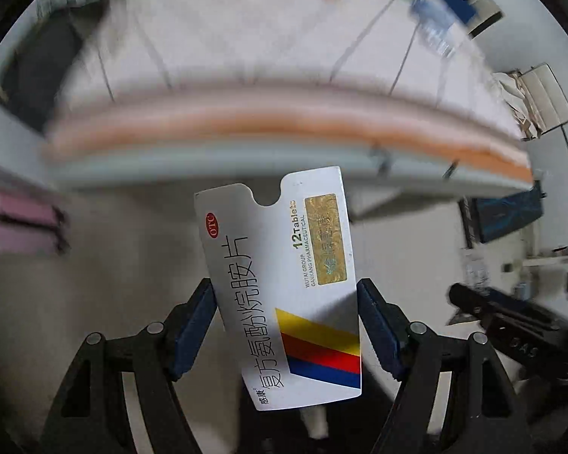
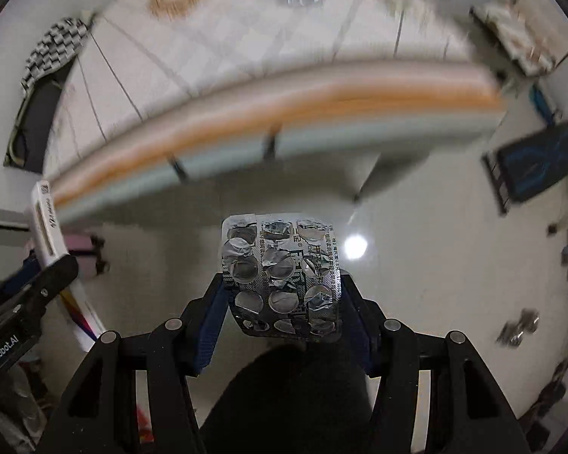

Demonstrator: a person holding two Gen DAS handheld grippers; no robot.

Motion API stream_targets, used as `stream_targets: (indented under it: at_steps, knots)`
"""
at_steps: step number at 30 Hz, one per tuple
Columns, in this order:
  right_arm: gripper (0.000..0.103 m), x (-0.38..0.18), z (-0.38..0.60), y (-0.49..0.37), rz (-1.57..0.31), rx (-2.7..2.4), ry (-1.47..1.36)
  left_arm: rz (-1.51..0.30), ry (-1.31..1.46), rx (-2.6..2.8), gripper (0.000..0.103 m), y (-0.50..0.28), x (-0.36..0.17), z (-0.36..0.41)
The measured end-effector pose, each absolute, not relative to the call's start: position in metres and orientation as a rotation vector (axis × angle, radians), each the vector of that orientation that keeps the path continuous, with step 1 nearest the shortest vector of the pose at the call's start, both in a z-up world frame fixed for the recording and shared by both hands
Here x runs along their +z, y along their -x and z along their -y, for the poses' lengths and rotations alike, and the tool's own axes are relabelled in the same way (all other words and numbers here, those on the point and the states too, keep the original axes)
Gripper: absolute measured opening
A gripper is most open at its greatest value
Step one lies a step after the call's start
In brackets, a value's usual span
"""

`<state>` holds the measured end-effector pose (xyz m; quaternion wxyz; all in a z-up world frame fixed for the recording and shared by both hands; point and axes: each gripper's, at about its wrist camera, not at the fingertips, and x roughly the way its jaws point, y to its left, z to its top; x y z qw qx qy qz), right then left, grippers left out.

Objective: Collect trash
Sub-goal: 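Carry the medicine box and blister pack down over the trash bin with both tools, then open both tools to drop the medicine box and blister pack into the bin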

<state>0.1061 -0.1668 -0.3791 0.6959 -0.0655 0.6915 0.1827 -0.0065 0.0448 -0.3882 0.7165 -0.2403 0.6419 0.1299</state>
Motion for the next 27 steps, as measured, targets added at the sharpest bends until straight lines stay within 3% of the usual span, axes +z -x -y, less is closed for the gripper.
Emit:
stream_targets:
  at_steps: [10,11,13,14,16,18,20,21,27]
  knots:
    - [0.059,-0.617,0.168,-0.102,-1.758,0.433,0.035,-1.573,0.793,0.279,0.074,-0.005,-0.639,-0.071]
    - [0.059,-0.635,0.166,-0.102,-1.766,0.443,0.040,-1.578,0.794,0.284,0.075,-0.007,-0.655,-0.073]
    - [0.060,-0.677,0.162,-0.102,-1.786,0.452,0.037,-1.581,0.800,0.296,0.091,-0.007,-0.685,-0.076]
    - [0.060,-0.692,0.160,-0.102,-1.795,0.466,0.026,-1.587,0.800,0.300,0.102,-0.007,-0.696,-0.077]
    - [0.060,-0.728,0.154,-0.102,-1.815,0.494,0.017,-1.592,0.788,0.325,0.102,-0.003,-0.712,-0.079]
    - [0.067,-0.753,0.150,-0.101,-1.834,0.513,0.007,-1.602,0.749,0.360,0.102,0.007,-0.720,-0.079]
    - [0.096,-0.776,0.141,-0.096,-1.834,0.535,0.019,-1.590,0.702,0.411,0.102,0.013,-0.717,-0.079]
    - [0.100,-0.784,0.138,-0.094,-1.828,0.546,0.034,-1.580,0.662,0.445,0.102,0.016,-0.713,-0.079]
    - [0.101,-0.777,0.126,-0.077,-1.757,0.511,0.227,-1.562,0.516,0.563,0.102,0.024,-0.677,-0.069]
